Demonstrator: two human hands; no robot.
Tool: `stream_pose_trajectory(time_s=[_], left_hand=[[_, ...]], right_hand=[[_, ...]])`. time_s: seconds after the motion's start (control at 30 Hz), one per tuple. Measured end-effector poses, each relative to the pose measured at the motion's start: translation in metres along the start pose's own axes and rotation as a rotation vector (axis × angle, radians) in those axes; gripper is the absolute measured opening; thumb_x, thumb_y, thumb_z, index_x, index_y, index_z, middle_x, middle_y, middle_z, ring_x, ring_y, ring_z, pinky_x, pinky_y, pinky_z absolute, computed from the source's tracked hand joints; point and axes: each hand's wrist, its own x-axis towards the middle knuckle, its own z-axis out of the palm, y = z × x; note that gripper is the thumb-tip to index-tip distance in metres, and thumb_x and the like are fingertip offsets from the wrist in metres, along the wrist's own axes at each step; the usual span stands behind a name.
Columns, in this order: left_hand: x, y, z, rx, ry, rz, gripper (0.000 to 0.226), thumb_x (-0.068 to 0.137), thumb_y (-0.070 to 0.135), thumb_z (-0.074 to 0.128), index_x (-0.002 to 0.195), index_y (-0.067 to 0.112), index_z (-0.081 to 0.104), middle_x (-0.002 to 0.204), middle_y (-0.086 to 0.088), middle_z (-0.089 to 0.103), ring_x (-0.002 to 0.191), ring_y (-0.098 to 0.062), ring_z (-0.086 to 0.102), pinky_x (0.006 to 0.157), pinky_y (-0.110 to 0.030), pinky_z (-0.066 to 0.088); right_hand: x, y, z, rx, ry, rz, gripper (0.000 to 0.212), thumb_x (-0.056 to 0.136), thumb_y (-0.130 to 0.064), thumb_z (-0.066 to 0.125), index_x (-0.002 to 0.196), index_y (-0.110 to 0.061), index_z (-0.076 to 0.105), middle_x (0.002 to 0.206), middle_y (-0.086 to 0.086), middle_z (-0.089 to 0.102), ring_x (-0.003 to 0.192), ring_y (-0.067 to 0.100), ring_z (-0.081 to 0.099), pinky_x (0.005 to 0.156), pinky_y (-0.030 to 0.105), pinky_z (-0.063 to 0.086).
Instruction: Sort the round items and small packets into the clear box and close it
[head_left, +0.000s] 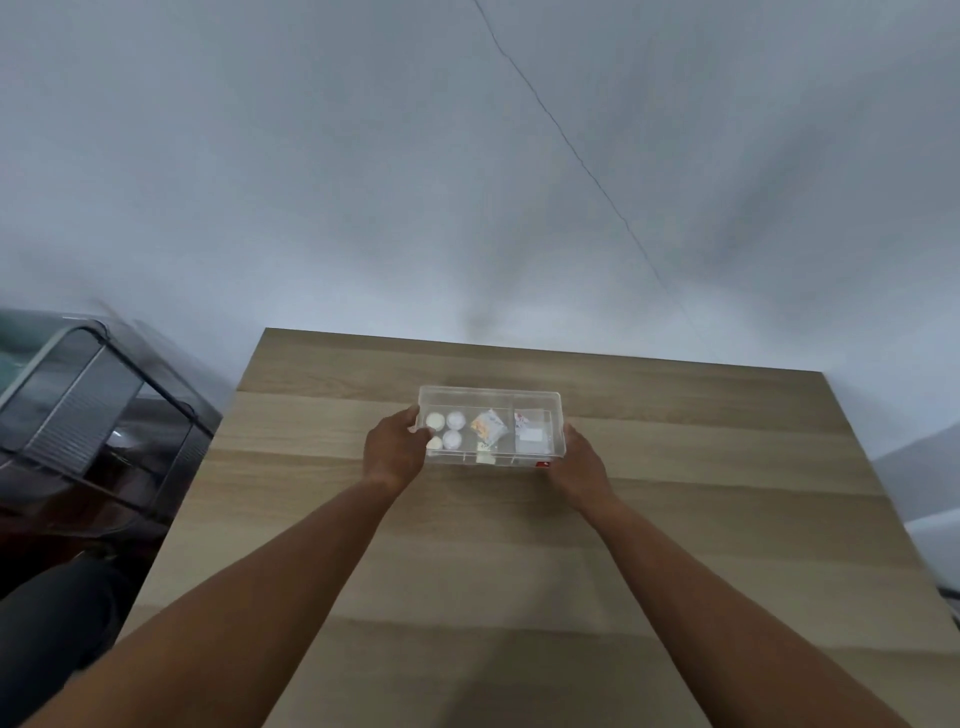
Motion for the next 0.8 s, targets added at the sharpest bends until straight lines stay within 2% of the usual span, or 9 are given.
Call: stream_pose_trajectory(time_s=[0.13, 0.23, 0.33, 0.47, 0.63, 0.7, 0.8], left_hand=[[-0.002, 0.000, 0.004, 0.000, -0.019, -0.005, 0.053, 0.088, 0.021, 0.064, 0.140, 0.017, 0.050, 0.141, -0.007, 0.057, 0.124, -0.025, 0.058, 0.104, -0.032, 0.041], [0.001, 0.001, 0.003, 0.031, -0.067, 0.011, 0.062, 0.086, 0.020, 0.067, 0.143, 0.016, 0.044, 0.143, -0.009, 0.055, 0.127, -0.026, 0.056, 0.108, -0.037, 0.042], [0.002, 0.004, 0.002, 0.060, -0.109, 0.016, 0.068, 0.083, 0.022, 0.069, 0.146, 0.014, 0.041, 0.145, -0.009, 0.052, 0.130, -0.026, 0.053, 0.110, -0.040, 0.041], [0.004, 0.005, -0.001, 0.076, -0.127, 0.013, 0.070, 0.083, 0.021, 0.068, 0.146, 0.013, 0.039, 0.146, -0.010, 0.051, 0.130, -0.027, 0.052, 0.110, -0.040, 0.041], [0.006, 0.003, -0.001, 0.079, -0.157, 0.016, 0.069, 0.086, 0.021, 0.065, 0.148, 0.013, 0.035, 0.149, -0.012, 0.048, 0.132, -0.028, 0.049, 0.111, -0.041, 0.039], [0.006, 0.004, -0.001, 0.063, -0.157, 0.014, 0.069, 0.086, 0.021, 0.065, 0.148, 0.012, 0.035, 0.149, -0.012, 0.047, 0.132, -0.029, 0.049, 0.111, -0.042, 0.039], [0.002, 0.006, 0.000, 0.044, -0.145, 0.046, 0.064, 0.087, 0.021, 0.062, 0.146, 0.016, 0.039, 0.141, -0.013, 0.055, 0.125, -0.030, 0.055, 0.101, -0.039, 0.045]], right_hand=[[0.001, 0.004, 0.006, -0.039, 0.005, 0.062, 0.052, 0.085, -0.004, 0.053, 0.135, -0.010, 0.040, 0.131, 0.016, 0.056, 0.119, 0.033, 0.053, 0.086, 0.031, 0.040], [0.004, 0.006, 0.006, -0.065, -0.005, 0.074, 0.054, 0.085, -0.004, 0.050, 0.137, -0.010, 0.036, 0.132, 0.018, 0.055, 0.117, 0.035, 0.054, 0.085, 0.032, 0.042], [0.004, 0.007, 0.006, -0.090, 0.001, 0.075, 0.056, 0.086, -0.005, 0.047, 0.140, -0.009, 0.034, 0.134, 0.019, 0.054, 0.120, 0.036, 0.052, 0.093, 0.037, 0.043], [0.004, 0.007, 0.006, -0.110, 0.008, 0.074, 0.058, 0.087, -0.006, 0.047, 0.142, -0.009, 0.031, 0.136, 0.019, 0.053, 0.121, 0.036, 0.052, 0.095, 0.038, 0.043], [0.005, 0.007, 0.005, -0.101, 0.015, 0.045, 0.055, 0.087, -0.006, 0.050, 0.140, -0.008, 0.035, 0.134, 0.019, 0.054, 0.121, 0.036, 0.052, 0.093, 0.035, 0.042], [0.004, 0.007, 0.004, -0.072, 0.025, 0.027, 0.051, 0.086, -0.004, 0.049, 0.136, -0.010, 0.040, 0.129, 0.017, 0.058, 0.118, 0.035, 0.055, 0.087, 0.033, 0.042], [-0.001, 0.012, 0.005, -0.007, 0.052, 0.011, 0.049, 0.084, 0.001, 0.047, 0.129, -0.018, 0.044, 0.119, 0.009, 0.064, 0.109, 0.032, 0.060, 0.077, 0.027, 0.039]])
